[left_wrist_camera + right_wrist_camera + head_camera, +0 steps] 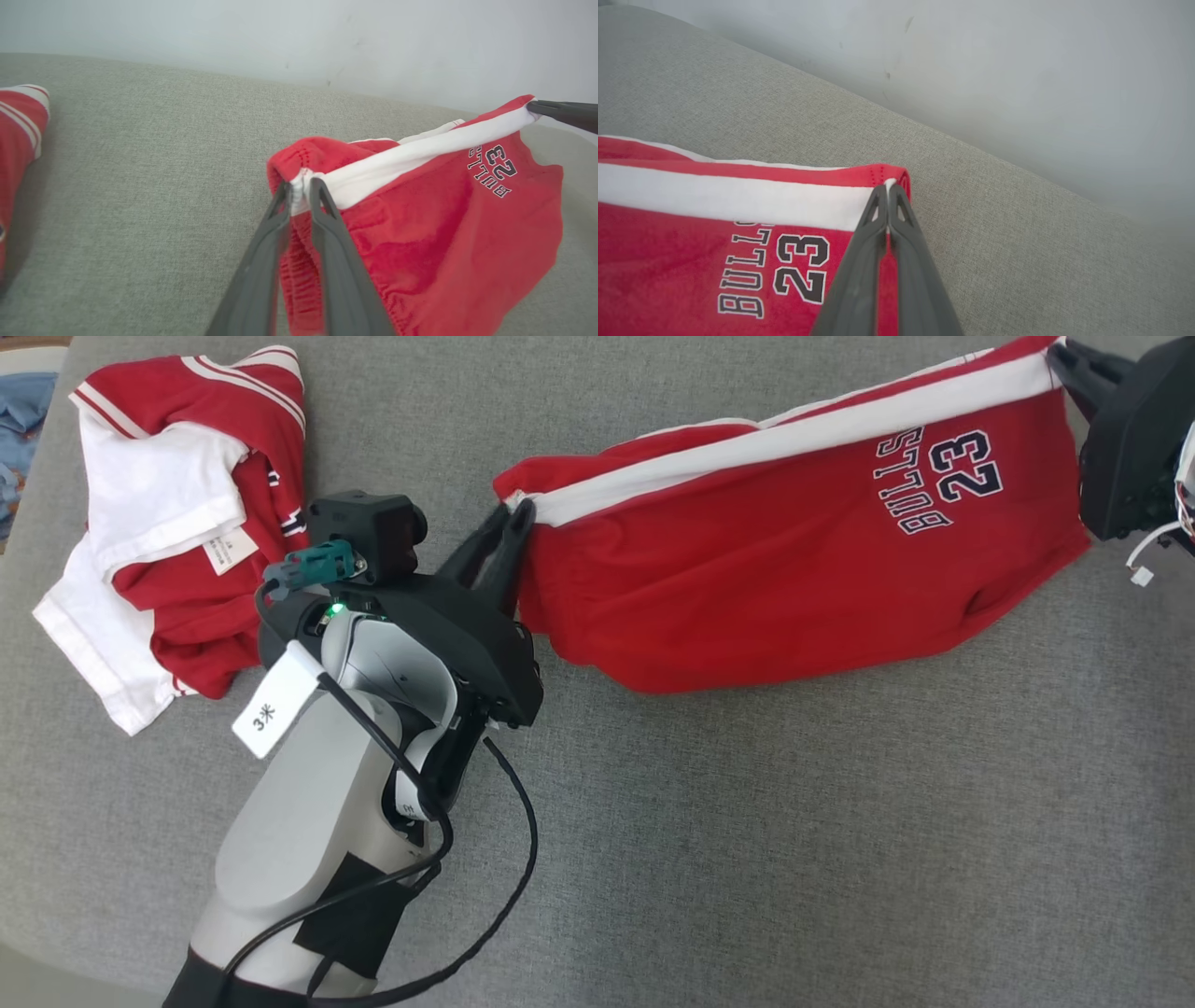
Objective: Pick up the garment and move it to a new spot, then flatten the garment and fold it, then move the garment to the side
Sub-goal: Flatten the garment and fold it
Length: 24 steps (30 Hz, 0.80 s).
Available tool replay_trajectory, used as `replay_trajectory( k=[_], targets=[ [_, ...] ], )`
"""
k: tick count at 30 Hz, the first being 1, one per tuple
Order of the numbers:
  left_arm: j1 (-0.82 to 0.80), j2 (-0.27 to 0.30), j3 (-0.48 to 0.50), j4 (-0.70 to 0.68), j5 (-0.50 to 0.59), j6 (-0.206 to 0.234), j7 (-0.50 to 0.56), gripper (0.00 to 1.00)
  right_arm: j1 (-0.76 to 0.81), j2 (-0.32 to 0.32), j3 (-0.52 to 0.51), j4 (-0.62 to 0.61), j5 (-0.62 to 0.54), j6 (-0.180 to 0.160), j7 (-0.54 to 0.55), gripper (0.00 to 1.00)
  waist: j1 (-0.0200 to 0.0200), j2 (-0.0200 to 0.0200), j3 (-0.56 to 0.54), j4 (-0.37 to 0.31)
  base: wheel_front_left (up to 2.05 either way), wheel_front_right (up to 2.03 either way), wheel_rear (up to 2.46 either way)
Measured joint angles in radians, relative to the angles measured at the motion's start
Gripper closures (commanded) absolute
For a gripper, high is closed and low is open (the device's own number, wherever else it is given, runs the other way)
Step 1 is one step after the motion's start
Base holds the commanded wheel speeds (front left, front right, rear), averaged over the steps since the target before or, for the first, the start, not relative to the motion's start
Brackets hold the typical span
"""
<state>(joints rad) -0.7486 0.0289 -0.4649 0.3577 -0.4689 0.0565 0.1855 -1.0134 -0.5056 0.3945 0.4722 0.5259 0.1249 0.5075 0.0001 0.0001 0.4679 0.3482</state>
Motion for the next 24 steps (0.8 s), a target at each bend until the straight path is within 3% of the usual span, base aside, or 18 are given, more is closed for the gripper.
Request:
replay_trajectory(
  k=[13, 20, 24],
  targets=[
    [-0.055, -0.002, -0.001, 0.05, -0.005, 0.04, -0.121, 0.0, -0.085, 0.019, 0.015, 0.045, -0.047, 0.0, -0.181, 0.0, 0.0, 0.0, 0.005, 0.011, 0.0, 0.0, 0.0],
    [-0.064, -0.003, 0.005, 0.071, 0.05, 0.049, -0.251, 0.0, -0.094, 0.03, 0.012, 0.057, -0.091, -0.003, -0.353, 0.0, -0.0001, -0.0001, -0.019, 0.003, 0.0, 0.0, 0.0],
    [-0.029, 0.01, 0.004, 0.05, 0.074, 0.048, -0.35, 0.0, 0.005, 0.037, -0.017, 0.027, -0.105, -0.053, -0.476, 0.0, -0.0002, 0.0, -0.05, -0.008, 0.0, 0.0, 0.0]
  ],
)
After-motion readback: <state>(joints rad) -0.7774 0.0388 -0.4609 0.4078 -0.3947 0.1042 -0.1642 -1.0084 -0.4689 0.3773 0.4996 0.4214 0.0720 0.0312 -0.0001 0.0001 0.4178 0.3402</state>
